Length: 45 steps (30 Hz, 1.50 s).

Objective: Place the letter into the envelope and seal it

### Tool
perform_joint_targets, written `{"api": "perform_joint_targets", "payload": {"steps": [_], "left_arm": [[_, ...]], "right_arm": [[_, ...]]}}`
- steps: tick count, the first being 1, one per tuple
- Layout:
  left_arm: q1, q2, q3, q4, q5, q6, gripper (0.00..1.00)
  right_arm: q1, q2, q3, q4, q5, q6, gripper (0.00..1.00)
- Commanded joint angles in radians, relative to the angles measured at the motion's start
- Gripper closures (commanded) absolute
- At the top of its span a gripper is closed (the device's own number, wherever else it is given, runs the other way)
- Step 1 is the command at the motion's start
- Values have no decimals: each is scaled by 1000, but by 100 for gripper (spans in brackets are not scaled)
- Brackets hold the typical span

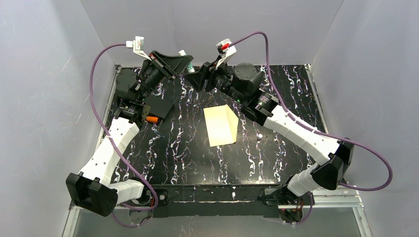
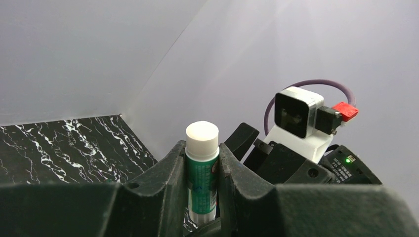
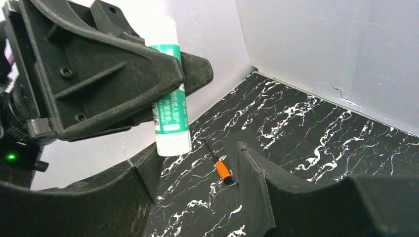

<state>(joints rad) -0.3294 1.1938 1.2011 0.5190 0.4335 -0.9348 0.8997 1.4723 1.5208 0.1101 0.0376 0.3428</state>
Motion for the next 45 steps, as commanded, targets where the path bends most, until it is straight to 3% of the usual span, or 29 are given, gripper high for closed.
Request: {"api": "perform_joint_targets", "payload": {"steps": [1, 6, 9, 13, 14, 17, 21, 24, 29, 34, 38, 41, 42, 43, 45], "left_arm": [[-3, -37, -6, 22, 14, 15, 100], [-2, -39, -9, 22, 13, 17, 100], [-3, -44, -8, 22, 11, 16, 100], [0, -47, 5, 22, 21, 15, 100], [2, -49, 9, 22, 30, 20, 100], [21, -52, 31, 24, 117, 65, 100], [55, -46, 83, 42, 383, 155, 100], [58, -35, 94, 175, 571, 145, 100], [58, -12, 133, 384, 745, 54, 100], [58, 9, 163, 543, 807, -75, 100], [58, 18, 171, 622, 806, -133, 100], [58, 13, 158, 626, 733, -128, 100], [58, 9, 144, 616, 679, -112, 100], [58, 2, 125, 587, 618, -89, 100], [58, -27, 71, 542, 476, -42, 100]], "right_arm": [[1, -27, 67, 71, -10, 25, 37], [1, -26, 68, 79, -24, 35, 35], [1, -17, 84, 62, -27, 38, 56], [0, -9, 108, 36, -60, 51, 96], [-4, -14, 110, 35, -76, 55, 99], [-46, -35, 109, 49, -209, 76, 99], [-122, -53, 119, 114, -520, 147, 99], [-146, -62, 120, 171, -699, 199, 99], [-150, -52, 126, 314, -931, 300, 99], [-150, -32, 121, 568, -1063, 489, 99], [-150, -24, 137, 594, -1081, 515, 99], [-150, -19, 154, 506, -1014, 468, 99], [-150, -25, 157, 418, -963, 415, 95], [-150, -35, 158, 269, -874, 309, 72], [-150, -65, 121, 190, -722, 232, 35]]}}
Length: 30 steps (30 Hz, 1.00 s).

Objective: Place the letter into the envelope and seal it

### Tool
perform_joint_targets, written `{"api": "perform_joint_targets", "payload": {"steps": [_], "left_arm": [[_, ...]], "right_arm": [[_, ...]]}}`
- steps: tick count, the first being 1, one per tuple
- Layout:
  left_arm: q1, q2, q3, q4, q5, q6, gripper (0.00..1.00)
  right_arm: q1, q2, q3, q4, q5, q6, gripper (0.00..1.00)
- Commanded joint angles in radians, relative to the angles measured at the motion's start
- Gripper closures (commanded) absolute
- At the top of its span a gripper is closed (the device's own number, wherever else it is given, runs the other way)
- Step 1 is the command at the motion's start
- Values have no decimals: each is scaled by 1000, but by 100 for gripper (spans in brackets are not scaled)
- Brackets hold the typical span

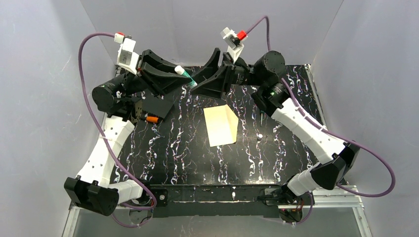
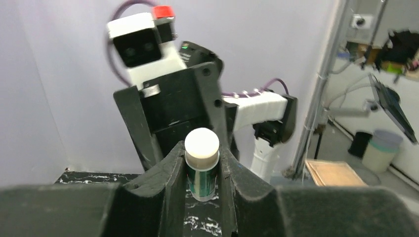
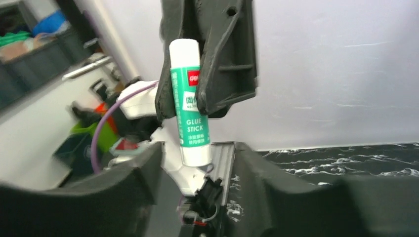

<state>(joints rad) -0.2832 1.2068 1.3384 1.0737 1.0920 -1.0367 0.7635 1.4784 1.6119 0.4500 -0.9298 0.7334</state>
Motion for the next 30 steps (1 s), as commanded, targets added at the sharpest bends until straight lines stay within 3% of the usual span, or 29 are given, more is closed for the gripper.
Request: {"api": "perform_joint_targets", "payload": {"steps": [1, 3, 5, 8, 10, 17, 25, 27, 30], "left_arm": [[13, -58, -96, -45, -261, 85, 100], [12, -89, -153, -98, -409, 105, 100], [12, -111, -192, -132, -540, 77, 100], [10, -131, -206, -236, -670, 0, 100], [11, -137, -206, -300, -741, -78, 100], [11, -133, -166, -472, -752, -207, 100], [11, -125, -158, -485, -741, -217, 100], [10, -128, -161, -486, -740, -208, 100], [10, -140, -180, -486, -759, -197, 100]], "right_arm": [[-13, -90, -5, -141, 312, -167, 21], [-13, -131, -77, -97, 422, -182, 10], [-13, -167, -144, -36, 488, -189, 8], [-13, -178, -186, 23, 461, -244, 11], [-10, -154, -146, -41, 464, -310, 13], [20, -80, -75, -133, 664, -505, 11], [49, 3, 29, -159, 632, -569, 12], [50, 9, 35, -147, 630, -567, 17], [51, 9, 28, -107, 639, -550, 34]]}}
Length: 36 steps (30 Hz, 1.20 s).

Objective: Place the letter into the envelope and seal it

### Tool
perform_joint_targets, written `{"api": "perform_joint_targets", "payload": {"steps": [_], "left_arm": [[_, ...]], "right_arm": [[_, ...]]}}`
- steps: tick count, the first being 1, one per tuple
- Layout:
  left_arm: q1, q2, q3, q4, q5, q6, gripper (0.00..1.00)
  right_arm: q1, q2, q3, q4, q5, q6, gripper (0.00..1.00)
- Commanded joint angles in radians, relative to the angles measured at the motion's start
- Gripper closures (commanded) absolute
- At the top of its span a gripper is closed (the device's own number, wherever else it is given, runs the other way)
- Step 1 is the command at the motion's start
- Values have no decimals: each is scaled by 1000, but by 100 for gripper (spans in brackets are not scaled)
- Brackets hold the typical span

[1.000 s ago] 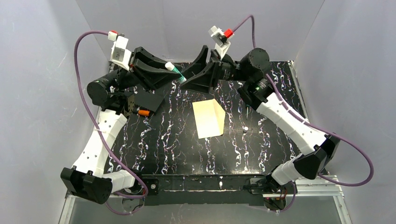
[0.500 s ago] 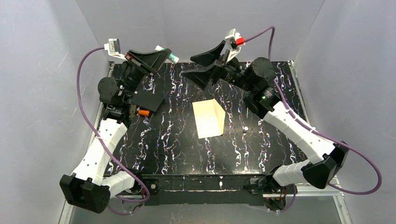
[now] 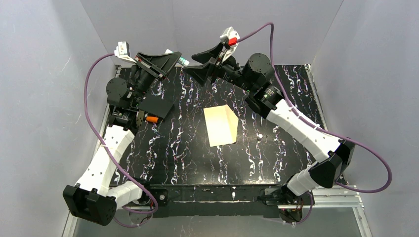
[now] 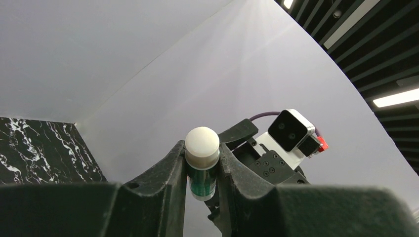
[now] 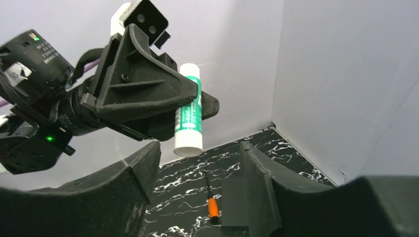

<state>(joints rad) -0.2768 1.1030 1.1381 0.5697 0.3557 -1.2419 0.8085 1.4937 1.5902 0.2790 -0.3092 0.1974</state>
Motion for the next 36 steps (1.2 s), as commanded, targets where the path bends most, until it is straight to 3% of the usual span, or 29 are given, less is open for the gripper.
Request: {"api": "perform_joint_targets", "payload": {"steps": [1, 3, 6, 13, 18, 21, 30, 36], "left_arm": [[4, -36, 21, 18, -21, 15, 100], [4, -31, 28, 18, -12, 19, 100], [4, -21, 42, 18, 2, 24, 100], [5, -32, 43, 18, 7, 63, 100], [4, -32, 50, 19, 18, 71, 100], [4, -34, 50, 18, 22, 72, 100], [4, -36, 52, 33, 62, 116, 100], [4, -4, 78, 144, 215, 283, 100]], "right_arm": [[6, -6, 48, 74, 16, -8, 39], [6, -1, 57, 75, 12, 5, 50], [6, 9, 68, 73, -2, 28, 53], [6, 22, 74, 64, -12, 54, 40], [6, 36, 85, 61, -31, 77, 40], [6, 45, 96, 60, -46, 91, 50], [4, 45, 120, 135, -100, 193, 99], [3, 2, 72, 302, -145, 435, 99]]}}
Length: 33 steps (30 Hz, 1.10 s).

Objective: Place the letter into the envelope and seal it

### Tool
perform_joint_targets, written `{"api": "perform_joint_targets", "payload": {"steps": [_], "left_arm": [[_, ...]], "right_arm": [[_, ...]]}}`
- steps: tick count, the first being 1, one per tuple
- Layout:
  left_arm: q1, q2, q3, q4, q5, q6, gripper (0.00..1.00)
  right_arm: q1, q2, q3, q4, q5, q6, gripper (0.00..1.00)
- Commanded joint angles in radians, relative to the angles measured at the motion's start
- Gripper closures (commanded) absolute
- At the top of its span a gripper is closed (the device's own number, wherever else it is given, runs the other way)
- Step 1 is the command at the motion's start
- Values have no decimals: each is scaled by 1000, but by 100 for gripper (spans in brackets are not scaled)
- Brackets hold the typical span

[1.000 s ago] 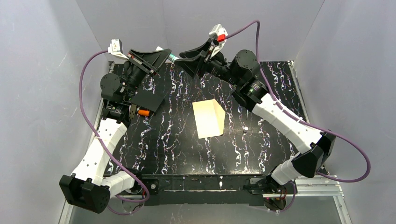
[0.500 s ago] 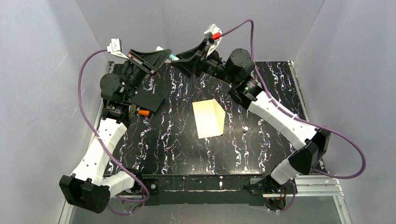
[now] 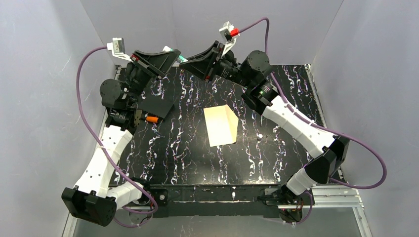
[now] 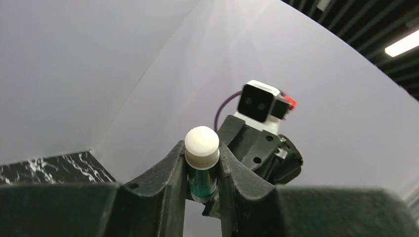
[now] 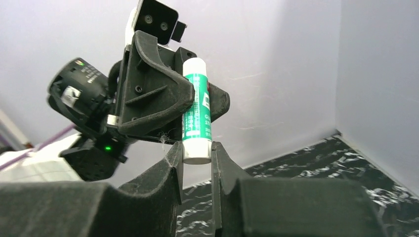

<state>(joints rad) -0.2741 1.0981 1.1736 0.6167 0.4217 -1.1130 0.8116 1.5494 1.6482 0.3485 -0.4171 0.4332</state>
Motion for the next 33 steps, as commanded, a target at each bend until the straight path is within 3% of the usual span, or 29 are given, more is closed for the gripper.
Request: {"api": "perform_joint_targets", "payload": {"steps": [1, 5, 10, 14, 20, 25, 26, 30, 33], "left_arm": [[1, 8, 44, 145, 188, 182, 100], [1, 55, 53, 368, 349, 225, 100], [2, 112, 126, 465, 482, 207, 100], [1, 131, 154, 546, 546, 151, 100], [2, 135, 158, 613, 607, 91, 100], [2, 138, 159, 650, 596, 58, 100], [2, 136, 153, 651, 572, 56, 100], [1, 80, 82, 507, 360, 104, 100], [2, 25, 45, 305, 158, 95, 100]], "right_arm": [[0, -61, -2, 276, -45, 250, 99], [0, -73, -80, 477, -68, 485, 99], [0, -76, -144, 677, -142, 632, 99], [0, -80, -163, 769, -186, 706, 99], [0, -12, -133, 990, -221, 960, 99], [0, -11, -140, 971, -208, 968, 99], [0, -26, -149, 908, -192, 936, 95], [1, -138, -211, 563, -82, 571, 39], [4, -263, -250, 235, 56, 186, 25]]}}
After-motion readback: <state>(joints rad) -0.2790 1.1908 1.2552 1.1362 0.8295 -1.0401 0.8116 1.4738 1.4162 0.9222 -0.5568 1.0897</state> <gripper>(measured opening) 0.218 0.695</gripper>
